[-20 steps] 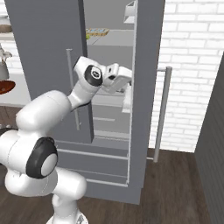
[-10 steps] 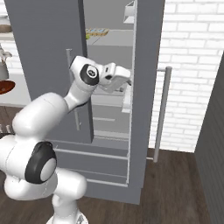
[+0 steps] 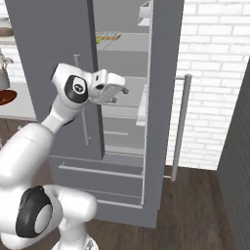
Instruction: Grab a lemon wedge from the fridge and one ice cube from the ice bowl, and put them in the glass of lemonade.
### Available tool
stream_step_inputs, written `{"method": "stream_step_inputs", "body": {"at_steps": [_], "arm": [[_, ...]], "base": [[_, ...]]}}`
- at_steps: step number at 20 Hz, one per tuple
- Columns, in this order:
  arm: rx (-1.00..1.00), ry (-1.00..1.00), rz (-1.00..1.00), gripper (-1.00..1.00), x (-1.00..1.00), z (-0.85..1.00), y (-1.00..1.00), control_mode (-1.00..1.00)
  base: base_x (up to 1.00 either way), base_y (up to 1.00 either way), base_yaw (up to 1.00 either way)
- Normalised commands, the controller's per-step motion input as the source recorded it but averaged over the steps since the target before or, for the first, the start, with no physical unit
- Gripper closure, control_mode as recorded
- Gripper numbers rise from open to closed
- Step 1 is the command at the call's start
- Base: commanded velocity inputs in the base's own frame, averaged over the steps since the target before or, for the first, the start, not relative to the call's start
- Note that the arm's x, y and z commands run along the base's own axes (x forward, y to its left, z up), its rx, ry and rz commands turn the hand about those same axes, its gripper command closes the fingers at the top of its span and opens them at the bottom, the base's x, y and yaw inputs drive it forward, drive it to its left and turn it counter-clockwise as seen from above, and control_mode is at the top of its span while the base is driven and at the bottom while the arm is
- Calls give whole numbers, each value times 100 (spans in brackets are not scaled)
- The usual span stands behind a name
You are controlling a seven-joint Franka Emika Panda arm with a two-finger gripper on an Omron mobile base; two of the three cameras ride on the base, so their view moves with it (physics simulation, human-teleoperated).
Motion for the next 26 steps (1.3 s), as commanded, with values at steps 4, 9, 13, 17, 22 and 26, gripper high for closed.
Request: {"method": "stream_step_inputs", "body": {"at_steps": [4,9,13,17,22,26], "arm": [[23,-7,20,-100,-4,-8,99,-100],[39,-14,22,-100,0,-55,100,-100],[43,-10,25,-100,0,-83,100,-100],[23,-2,21,-100,0,-20,95,-100],[-4,10,1,-100,21,48,59,-100],[-5,16,0,-100,70,39,53,-100]], "base": [[0,0,0],[0,0,0],[0,0,0],[0,0,0],[0,0,0],[0,0,0]]}}
